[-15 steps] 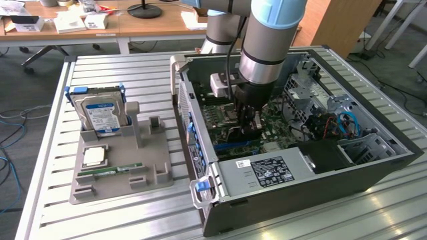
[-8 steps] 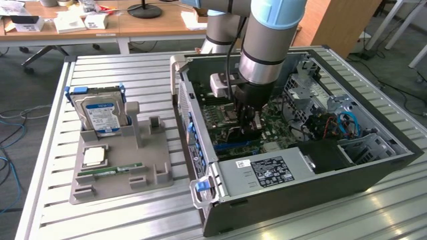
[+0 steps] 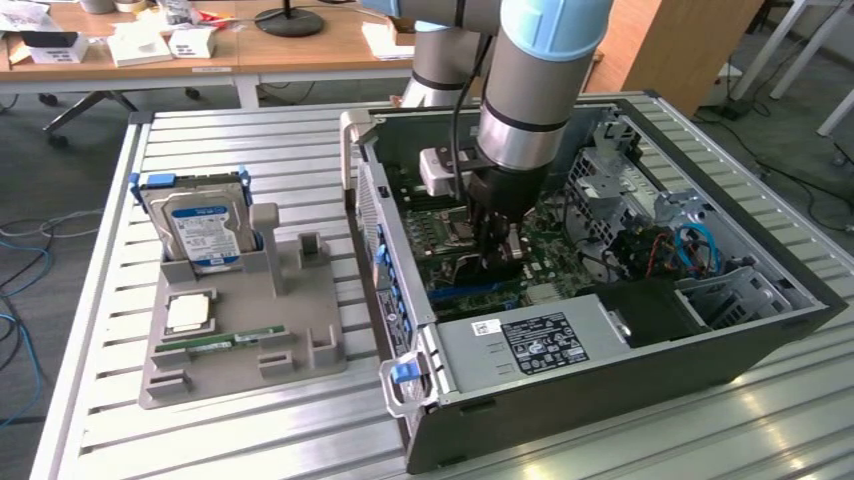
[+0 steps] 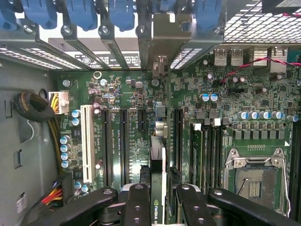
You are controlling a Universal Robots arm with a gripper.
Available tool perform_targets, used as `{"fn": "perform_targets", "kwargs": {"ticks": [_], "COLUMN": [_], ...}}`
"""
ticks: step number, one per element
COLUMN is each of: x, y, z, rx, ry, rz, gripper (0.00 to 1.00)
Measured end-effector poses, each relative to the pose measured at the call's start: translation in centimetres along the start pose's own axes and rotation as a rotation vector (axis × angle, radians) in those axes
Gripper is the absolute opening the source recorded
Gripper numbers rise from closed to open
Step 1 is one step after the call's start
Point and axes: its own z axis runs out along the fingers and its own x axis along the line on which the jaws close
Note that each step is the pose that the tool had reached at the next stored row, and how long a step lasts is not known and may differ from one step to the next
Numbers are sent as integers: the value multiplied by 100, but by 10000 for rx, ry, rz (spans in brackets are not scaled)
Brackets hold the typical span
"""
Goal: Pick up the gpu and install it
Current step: 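Insert the gpu into the slot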
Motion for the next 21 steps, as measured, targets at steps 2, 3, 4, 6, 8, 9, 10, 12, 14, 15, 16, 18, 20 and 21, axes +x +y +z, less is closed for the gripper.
{"fn": "perform_targets", "kwargs": {"ticks": [2, 3, 4, 6, 8, 9, 10, 12, 14, 15, 16, 18, 20, 21], "x": [0, 0, 0, 0, 0, 0, 1, 1, 1, 1, 1, 1, 1, 1], "y": [1, 1, 1, 1, 5, 9, 11, 12, 13, 14, 14, 14, 13, 14], "z": [2, 2, 2, 2, 2, 2, 2, 1, 1, 2, 2, 1, 2, 2], "rx": [-1, -1, -1, -1, -1, 0, 0, 0, 1, 1, 1, 1, 1, -1], "ry": [0, 1, 2, 2, 2, 2, 2, 2, 2, 2, 2, 2, 2, 1], "rz": [0, 0, 0, -1, 0, 1, 0, -2, -1, 0, -1, 0, 0, 0], "gripper": [26, 26, 26, 26, 26, 26, 26, 26, 26, 26, 26, 26, 26, 27]}}
